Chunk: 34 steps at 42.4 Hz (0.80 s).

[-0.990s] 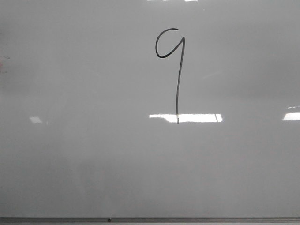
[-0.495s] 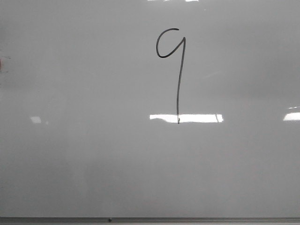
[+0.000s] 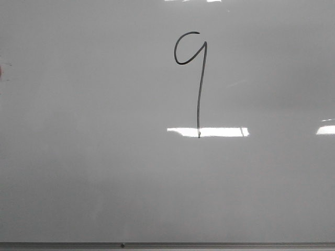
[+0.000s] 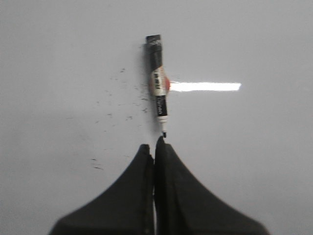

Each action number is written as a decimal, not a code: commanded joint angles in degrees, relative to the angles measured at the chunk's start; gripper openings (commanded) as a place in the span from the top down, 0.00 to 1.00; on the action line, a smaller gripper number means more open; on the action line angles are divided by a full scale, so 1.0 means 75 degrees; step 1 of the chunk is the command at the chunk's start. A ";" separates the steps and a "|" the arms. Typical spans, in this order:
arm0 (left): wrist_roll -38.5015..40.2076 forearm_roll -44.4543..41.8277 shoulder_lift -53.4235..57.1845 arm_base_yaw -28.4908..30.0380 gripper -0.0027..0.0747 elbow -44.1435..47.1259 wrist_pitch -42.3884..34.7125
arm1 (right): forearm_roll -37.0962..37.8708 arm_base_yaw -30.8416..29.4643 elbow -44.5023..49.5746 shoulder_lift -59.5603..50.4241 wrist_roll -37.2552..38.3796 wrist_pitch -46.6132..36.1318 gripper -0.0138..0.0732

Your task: Write number 9 on whiteboard

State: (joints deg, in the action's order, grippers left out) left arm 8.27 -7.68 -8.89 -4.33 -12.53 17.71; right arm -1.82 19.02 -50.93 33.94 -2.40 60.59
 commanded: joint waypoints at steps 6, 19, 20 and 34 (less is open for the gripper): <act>-0.0017 0.0048 0.0955 0.0710 0.99 0.1043 -0.1803 | 0.0064 -0.0034 -0.0159 0.0013 0.0016 -0.0517 0.92; -0.0017 0.0033 0.1387 0.0810 0.99 0.1746 -0.2496 | 0.0064 -0.0034 -0.0159 0.0014 0.0016 -0.0501 0.92; -0.0017 0.0033 0.1387 0.0810 0.99 0.1746 -0.2514 | 0.0064 -0.0034 -0.0159 0.0014 0.0016 -0.0501 0.92; -0.0086 0.0019 0.1376 0.0810 0.99 0.1746 -0.2570 | 0.0064 -0.0034 -0.0159 0.0014 0.0016 -0.0484 0.92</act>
State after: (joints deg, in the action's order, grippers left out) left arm 8.21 -7.68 0.35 1.60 0.34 3.64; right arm -1.82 19.02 -50.93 33.94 -2.40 60.50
